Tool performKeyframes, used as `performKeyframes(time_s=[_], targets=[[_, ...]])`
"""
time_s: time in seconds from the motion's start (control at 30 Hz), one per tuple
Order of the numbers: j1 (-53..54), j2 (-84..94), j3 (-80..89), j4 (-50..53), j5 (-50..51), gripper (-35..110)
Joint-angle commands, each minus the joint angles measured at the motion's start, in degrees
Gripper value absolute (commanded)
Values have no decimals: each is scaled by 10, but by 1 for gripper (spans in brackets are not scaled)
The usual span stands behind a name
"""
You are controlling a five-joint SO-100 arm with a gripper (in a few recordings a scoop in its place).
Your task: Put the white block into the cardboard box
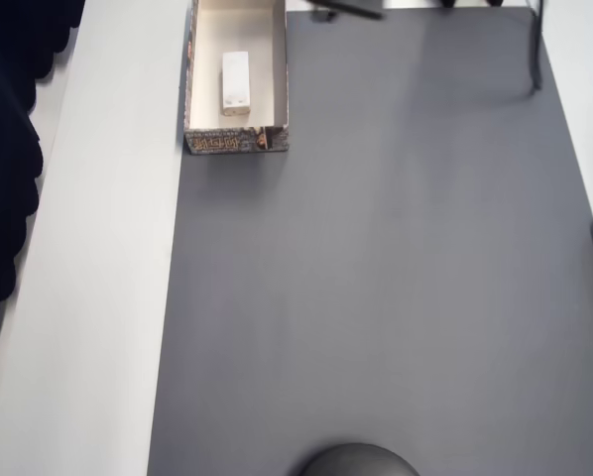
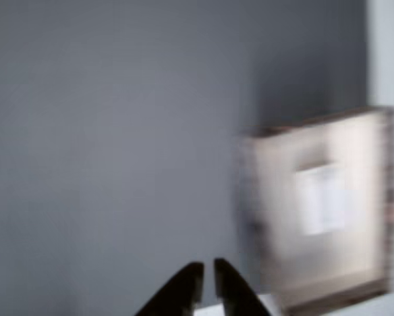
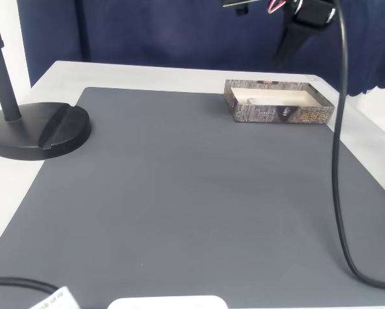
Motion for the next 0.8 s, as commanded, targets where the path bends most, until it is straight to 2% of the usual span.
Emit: performKeyframes(time_s=[0.0,0.17,0.47,0.77], targets=[[-102,126,112,-24,-131,-2],[-212,194,173,-25,-238,-2],[-399,295,294,-57,-371,-2],[-490,427,460,-83,-410,-2]])
